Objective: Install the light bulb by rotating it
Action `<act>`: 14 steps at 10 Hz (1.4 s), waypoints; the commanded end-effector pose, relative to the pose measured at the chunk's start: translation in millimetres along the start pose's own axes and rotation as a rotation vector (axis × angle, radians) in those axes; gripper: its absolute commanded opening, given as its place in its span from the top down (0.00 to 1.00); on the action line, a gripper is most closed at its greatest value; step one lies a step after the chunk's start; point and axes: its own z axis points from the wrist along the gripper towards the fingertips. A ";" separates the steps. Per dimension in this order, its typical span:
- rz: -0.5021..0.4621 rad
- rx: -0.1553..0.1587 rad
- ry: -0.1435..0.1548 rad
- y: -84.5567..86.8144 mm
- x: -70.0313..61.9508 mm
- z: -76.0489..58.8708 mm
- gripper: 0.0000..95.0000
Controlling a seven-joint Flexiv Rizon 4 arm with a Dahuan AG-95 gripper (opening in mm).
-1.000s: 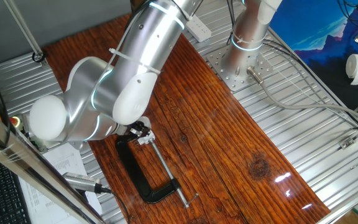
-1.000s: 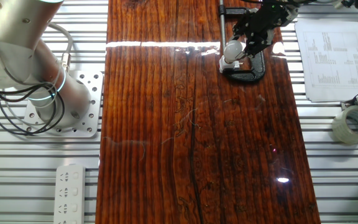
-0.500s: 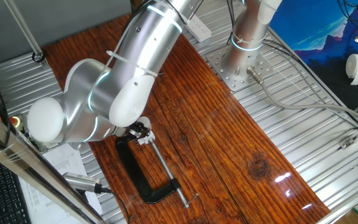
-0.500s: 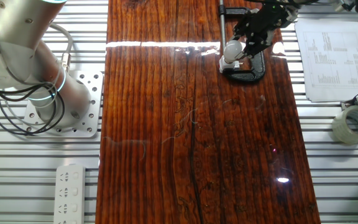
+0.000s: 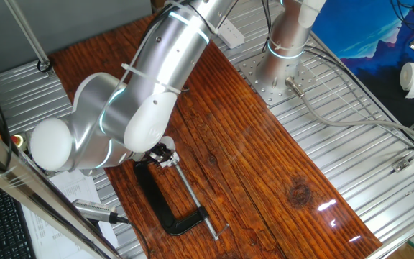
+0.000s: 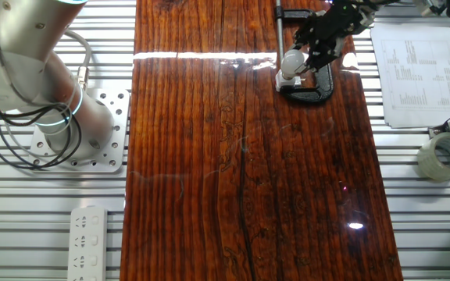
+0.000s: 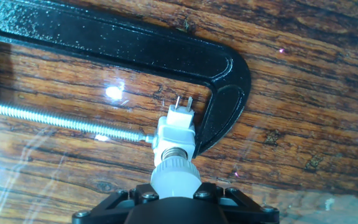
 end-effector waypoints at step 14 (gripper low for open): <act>0.032 -0.030 -0.009 -0.5 -2.2 3.1 0.60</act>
